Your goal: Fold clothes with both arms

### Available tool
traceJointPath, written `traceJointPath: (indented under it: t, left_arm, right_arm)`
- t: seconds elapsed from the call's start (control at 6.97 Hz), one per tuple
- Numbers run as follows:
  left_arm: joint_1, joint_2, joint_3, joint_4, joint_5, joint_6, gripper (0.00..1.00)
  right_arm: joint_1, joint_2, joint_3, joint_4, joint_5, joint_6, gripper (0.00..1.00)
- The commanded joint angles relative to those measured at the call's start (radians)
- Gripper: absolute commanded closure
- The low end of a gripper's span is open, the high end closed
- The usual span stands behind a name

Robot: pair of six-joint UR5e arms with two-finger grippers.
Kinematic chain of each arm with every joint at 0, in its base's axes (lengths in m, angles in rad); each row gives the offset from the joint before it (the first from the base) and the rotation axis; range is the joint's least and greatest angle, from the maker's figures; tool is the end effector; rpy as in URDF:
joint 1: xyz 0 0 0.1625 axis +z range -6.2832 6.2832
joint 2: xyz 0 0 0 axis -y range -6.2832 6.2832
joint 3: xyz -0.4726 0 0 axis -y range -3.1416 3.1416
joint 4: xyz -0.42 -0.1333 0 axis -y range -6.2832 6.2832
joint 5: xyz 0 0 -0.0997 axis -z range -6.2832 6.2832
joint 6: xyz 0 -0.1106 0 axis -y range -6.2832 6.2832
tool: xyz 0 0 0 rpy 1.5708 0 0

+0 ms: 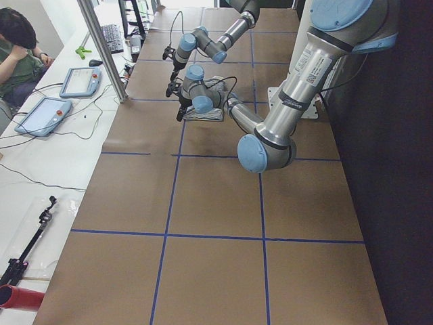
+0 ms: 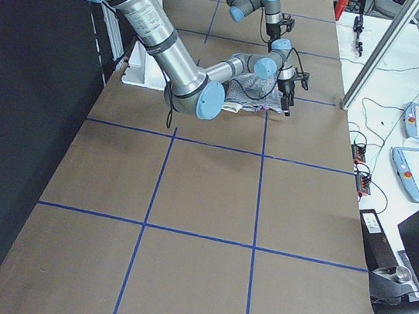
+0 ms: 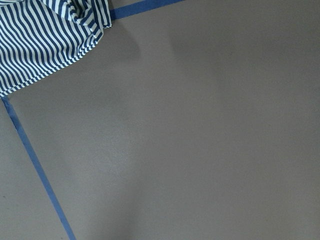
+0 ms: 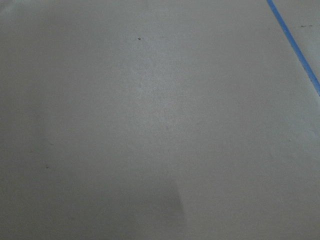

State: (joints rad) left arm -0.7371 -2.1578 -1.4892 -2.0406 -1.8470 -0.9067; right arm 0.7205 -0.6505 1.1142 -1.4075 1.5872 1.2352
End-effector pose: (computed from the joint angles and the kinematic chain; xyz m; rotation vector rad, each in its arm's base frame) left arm 0.5032 -0.5961 0.3298 0.4302 0.9037 0.0678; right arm -0.5876 -0.6908 0.2919 0.3040 -0.5528 0.3670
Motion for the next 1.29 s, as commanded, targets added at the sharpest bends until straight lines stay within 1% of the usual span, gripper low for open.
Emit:
traceJointPath:
  t: [0.0, 0.14, 0.43, 0.57, 0.86, 1.0, 1.15]
  left_arm:
    - [0.054, -0.022, 0.004, 0.014, 0.038, -0.067, 0.00]
    - [0.100, -0.036, 0.007, 0.016, 0.104, -0.090, 0.00]
    - [0.143, -0.059, 0.009, 0.080, 0.124, -0.126, 0.00]
    - [0.145, -0.063, 0.018, 0.083, 0.138, -0.129, 0.00]
    - [0.145, -0.117, 0.116, 0.082, 0.141, -0.136, 0.00]
    - [0.145, -0.125, 0.139, 0.082, 0.146, -0.133, 0.00]
    - [0.140, -0.126, 0.150, 0.080, 0.178, -0.129, 0.00]
  right_arm:
    - [0.027, -0.004, 0.042, 0.001, 0.059, -0.017, 0.00]
    - [0.025, -0.012, 0.058, 0.001, 0.060, -0.014, 0.00]
    - [0.025, -0.020, 0.061, 0.004, 0.060, -0.014, 0.00]
    - [0.025, -0.029, 0.073, 0.004, 0.060, -0.014, 0.00]
    - [0.023, -0.041, 0.090, 0.002, 0.060, -0.013, 0.00]
    - [0.023, -0.041, 0.090, 0.002, 0.060, -0.013, 0.00]
    - [0.023, -0.043, 0.090, 0.002, 0.060, -0.013, 0.00]
